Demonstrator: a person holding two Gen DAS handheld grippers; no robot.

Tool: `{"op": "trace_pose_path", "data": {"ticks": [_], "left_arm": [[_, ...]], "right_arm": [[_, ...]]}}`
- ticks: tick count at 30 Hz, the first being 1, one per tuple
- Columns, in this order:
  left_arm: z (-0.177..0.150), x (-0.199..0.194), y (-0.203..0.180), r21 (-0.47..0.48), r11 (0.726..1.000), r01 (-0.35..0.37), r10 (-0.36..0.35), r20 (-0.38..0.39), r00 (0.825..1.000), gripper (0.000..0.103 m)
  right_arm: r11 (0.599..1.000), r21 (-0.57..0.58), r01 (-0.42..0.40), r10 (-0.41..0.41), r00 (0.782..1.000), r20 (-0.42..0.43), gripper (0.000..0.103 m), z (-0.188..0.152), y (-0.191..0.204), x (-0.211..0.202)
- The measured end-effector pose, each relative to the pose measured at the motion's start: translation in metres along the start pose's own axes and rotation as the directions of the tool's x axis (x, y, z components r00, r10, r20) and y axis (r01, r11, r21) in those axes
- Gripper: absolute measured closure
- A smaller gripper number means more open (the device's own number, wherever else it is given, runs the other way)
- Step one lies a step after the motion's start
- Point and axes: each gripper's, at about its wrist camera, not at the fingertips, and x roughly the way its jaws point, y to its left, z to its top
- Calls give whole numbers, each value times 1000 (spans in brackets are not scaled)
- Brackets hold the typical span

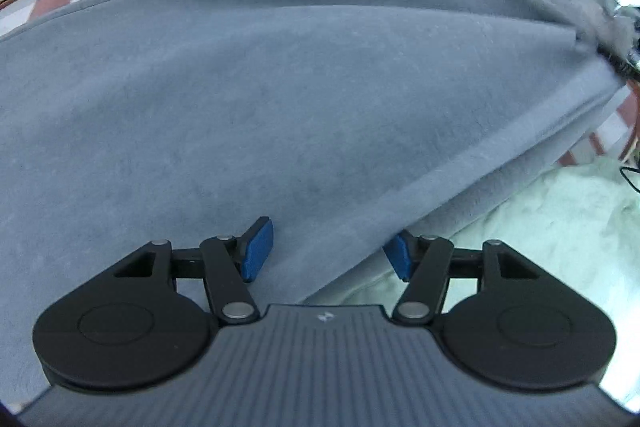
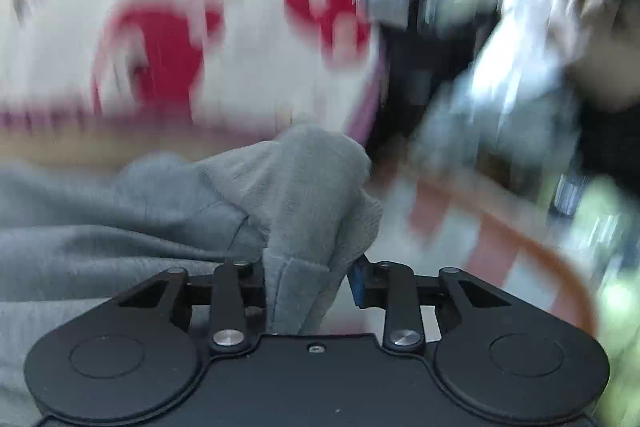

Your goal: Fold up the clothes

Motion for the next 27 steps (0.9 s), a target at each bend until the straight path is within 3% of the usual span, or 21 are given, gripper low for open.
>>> {"op": "trace_pose_path", "data": {"ticks": [2, 3, 5, 10, 13, 15, 18, 20, 22, 25, 26, 27], "left_arm": [[-4, -7, 1, 41, 999, -22, 22, 7, 1000, 43], [-6, -12, 3, 61, 997, -35, 34, 20, 999, 42], [-6, -20, 6, 82, 995, -61, 58, 42, 997, 41], [4, -33, 15, 37, 993, -114, 111, 82, 990, 41], [5, -42, 25, -2, 992, -129, 129, 104, 986, 41], [5, -47, 31, -22, 992, -128, 129, 114, 985, 41], [5, -55, 41, -52, 991, -124, 130, 130, 983, 41], [5, -61, 47, -72, 990, -122, 131, 140, 981, 41], [3, -65, 54, -85, 988, -126, 136, 135, 981, 41], [-3, -72, 66, -85, 988, -129, 138, 110, 984, 41], [-7, -76, 68, -69, 991, -117, 124, 115, 986, 41], [-11, -81, 70, -52, 993, -105, 110, 120, 987, 41]], "right_arm": [[1000, 17, -3, 6, 987, -162, 62, -14, 2, 25], [1000, 21, 18, -14, 985, -173, 59, -18, 5, 25], [999, 22, 49, -46, 989, -141, 46, -18, 10, 13], [998, -20, 55, -56, 997, -59, 44, -12, 25, -43], [1000, -3, -16, 16, 1000, -4, 43, -5, 41, -81], [987, -7, -164, 163, 987, -10, 43, 0, 64, -102], [931, -27, -365, 363, 930, -57, 43, 0, 109, -127], [875, -46, -482, 474, 872, -122, 42, -7, 147, -138], [805, -56, -591, 573, 798, -189, 42, -13, 186, -148], [674, -54, -737, 696, 658, -288, 43, -23, 244, -164], [645, -51, -762, 714, 625, -315, 43, -28, 260, -168], [660, -51, -750, 699, 637, -325, 43, -34, 268, -169]]}}
